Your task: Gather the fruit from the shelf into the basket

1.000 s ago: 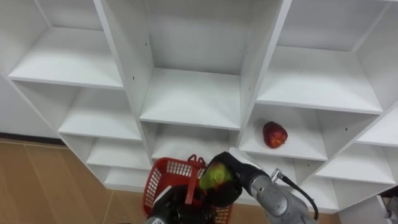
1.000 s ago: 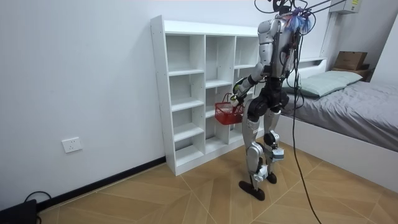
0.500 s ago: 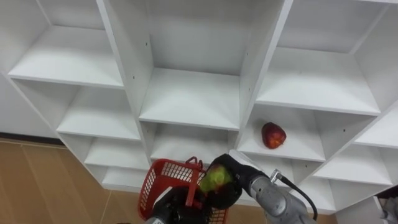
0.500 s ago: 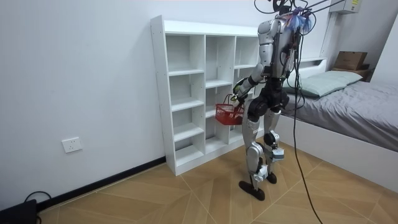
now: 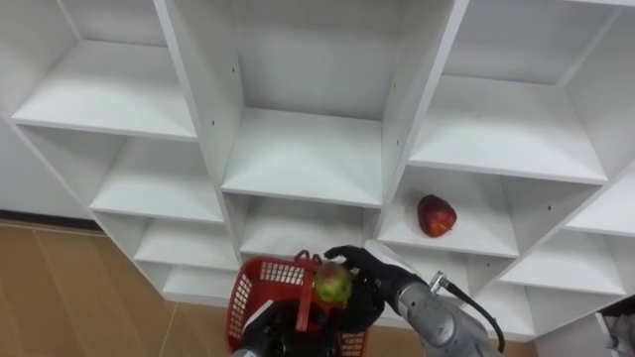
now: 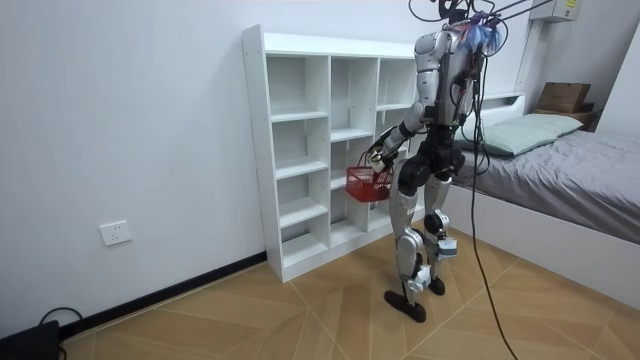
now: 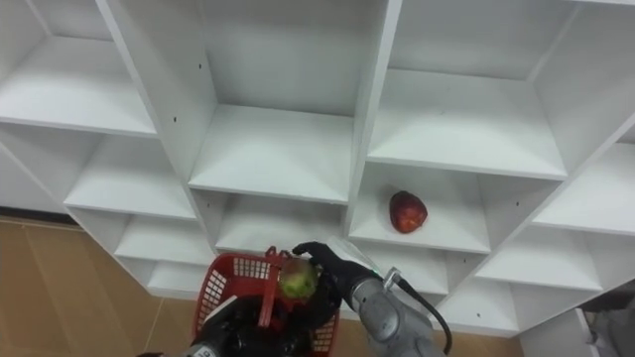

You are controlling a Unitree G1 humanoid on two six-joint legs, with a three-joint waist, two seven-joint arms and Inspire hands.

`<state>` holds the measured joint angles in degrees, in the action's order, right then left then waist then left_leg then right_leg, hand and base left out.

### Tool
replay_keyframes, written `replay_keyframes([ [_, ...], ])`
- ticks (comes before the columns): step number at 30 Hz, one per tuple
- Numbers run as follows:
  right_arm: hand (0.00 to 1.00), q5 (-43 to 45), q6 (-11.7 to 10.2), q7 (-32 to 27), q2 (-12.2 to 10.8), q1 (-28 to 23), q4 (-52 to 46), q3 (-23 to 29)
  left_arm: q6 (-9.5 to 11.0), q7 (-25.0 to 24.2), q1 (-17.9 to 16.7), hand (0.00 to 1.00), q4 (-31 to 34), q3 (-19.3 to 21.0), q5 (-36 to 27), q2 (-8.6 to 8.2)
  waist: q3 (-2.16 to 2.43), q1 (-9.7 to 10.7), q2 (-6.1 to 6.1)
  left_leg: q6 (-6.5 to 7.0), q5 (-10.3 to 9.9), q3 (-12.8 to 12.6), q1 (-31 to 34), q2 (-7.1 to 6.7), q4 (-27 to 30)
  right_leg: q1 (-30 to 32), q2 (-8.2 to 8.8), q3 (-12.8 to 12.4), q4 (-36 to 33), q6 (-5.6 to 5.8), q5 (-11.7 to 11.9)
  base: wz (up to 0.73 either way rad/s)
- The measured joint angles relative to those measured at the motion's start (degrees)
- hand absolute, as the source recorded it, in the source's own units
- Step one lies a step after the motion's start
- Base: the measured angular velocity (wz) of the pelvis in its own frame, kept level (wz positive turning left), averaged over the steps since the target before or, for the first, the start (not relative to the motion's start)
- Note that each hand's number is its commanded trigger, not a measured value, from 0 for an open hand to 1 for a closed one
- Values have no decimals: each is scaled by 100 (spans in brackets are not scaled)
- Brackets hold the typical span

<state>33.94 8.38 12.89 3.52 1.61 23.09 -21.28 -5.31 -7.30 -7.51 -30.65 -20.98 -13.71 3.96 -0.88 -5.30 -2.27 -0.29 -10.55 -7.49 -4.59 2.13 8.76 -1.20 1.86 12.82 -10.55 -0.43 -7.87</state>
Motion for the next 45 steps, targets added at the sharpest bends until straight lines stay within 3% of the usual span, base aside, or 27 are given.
replay_keyframes([
  [13, 0, -12, -1, -24, -1, 1, 75, -1, -64, -2, 1, 100, 0, -3, 95, -4, 6, 1, 53, 0, 0, 10, 1, 0, -1, -10, 0, 12, -4, 0, 0, 0],
  [45, 0, -291, -36, -306, 53, 6, -30, 11, -94, -17, -3, 100, 2, 77, 92, 0, -4, 22, 25, 0, 0, 16, -17, 5, -3, -44, -3, -18, 14, 0, 0, 0],
])
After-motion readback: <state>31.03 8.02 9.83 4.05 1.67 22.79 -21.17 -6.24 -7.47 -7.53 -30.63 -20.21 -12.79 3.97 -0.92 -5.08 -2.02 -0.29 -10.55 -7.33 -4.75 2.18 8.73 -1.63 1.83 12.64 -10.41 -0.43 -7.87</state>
